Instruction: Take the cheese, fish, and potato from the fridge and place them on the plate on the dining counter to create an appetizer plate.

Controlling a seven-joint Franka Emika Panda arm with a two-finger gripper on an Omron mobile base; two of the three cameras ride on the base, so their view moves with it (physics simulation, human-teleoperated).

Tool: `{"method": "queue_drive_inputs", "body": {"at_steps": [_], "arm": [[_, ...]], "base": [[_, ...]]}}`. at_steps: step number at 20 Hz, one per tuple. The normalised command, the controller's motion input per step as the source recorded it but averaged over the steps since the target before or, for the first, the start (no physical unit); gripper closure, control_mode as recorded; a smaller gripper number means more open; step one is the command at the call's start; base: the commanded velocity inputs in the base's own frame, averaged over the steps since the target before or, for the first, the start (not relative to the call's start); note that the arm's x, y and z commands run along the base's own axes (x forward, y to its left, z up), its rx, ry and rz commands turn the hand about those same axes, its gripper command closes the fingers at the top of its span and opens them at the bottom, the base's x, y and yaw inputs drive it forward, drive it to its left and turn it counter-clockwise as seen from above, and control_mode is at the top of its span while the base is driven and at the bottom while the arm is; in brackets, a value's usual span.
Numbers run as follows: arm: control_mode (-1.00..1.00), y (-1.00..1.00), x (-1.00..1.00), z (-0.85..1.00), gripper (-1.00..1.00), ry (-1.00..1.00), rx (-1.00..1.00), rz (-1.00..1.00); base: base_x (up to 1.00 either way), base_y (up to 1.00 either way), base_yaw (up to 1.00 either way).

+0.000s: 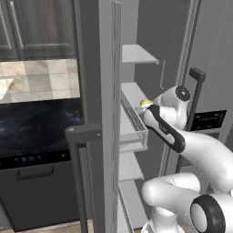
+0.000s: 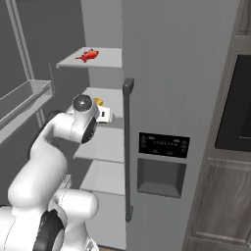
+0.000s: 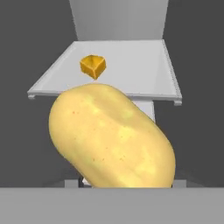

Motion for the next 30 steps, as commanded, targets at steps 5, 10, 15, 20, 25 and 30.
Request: {"method": "queue_drive_inputs", "body": {"at_steps": [5, 10, 15, 20, 25, 30], "arm": [[-1.00, 0.14, -0.61, 0.26, 1.00, 0.08, -0.06, 0.19], [-1.00, 0.01, -0.47, 0.27, 1.00, 0.05, -0.06, 0.10], [-1.00, -0.01, -0.24, 0.18, 1.00, 0.11, -0.01, 0.02], [1.00, -0.01, -0.11, 0.04, 1.00, 0.08, 0.00, 0.00], [1.00, 0.00, 0.00, 0.00, 1.00, 0.00, 0.00, 0.00], [1.00, 0.00, 0.00, 0.00, 1.00, 0.00, 0.00, 0.00]], "base": [[0.00, 0.00, 0.00], [0.00, 0.00, 0.00], [0.00, 0.00, 0.00], [-0.12, -0.05, 0.00], [-0.41, -0.26, 0.03], [-0.54, -0.44, 0.16]]}}
